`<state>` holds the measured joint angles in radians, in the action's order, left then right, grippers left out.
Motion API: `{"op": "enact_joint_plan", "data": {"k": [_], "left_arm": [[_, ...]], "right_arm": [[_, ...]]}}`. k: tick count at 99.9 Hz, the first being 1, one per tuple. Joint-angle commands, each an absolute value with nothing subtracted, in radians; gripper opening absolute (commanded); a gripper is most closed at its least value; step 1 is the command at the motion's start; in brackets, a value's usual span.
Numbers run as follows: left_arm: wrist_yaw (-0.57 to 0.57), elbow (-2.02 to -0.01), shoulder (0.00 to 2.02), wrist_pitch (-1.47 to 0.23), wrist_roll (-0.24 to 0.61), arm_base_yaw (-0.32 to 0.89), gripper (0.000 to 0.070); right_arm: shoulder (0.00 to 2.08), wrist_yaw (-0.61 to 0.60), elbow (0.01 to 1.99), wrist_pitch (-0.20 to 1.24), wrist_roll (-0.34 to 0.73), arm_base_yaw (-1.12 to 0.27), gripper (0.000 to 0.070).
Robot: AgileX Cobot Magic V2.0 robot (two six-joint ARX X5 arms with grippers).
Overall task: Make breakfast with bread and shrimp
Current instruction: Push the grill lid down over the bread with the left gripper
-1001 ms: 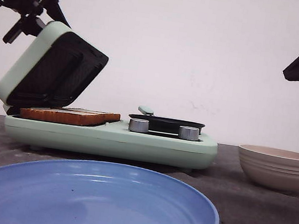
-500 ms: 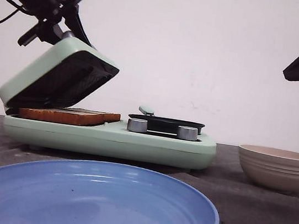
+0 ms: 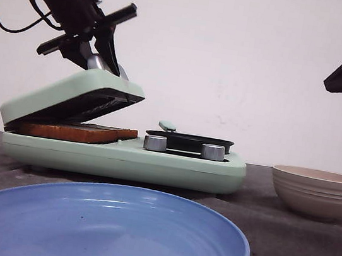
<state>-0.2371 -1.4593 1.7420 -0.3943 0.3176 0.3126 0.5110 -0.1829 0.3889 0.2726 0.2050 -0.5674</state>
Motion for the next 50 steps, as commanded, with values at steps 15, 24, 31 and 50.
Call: {"op": "enact_joint_plan", "data": {"k": [15, 24, 31, 50], "left_arm": [[-0.228, -1.465, 1.797, -0.464, 0.134, 0.368, 0.0010], [-0.224, -1.465, 1.823, -0.470, 0.134, 0.383, 0.0010], [-0.216, -1.465, 1.847, -0.478, 0.134, 0.395, 0.0010], [-0.199, -1.464, 1.899, -0.502, 0.119, 0.420, 0.0010]], "right_arm": [[0.515, -0.184, 0.392, 0.263, 0.198, -0.574, 0.0000], [0.515, -0.184, 0.392, 0.263, 0.198, -0.574, 0.0000], [0.515, -0.184, 0.392, 0.263, 0.198, -0.574, 0.0000], [0.515, -0.184, 0.392, 0.263, 0.198, -0.574, 0.0000]]}}
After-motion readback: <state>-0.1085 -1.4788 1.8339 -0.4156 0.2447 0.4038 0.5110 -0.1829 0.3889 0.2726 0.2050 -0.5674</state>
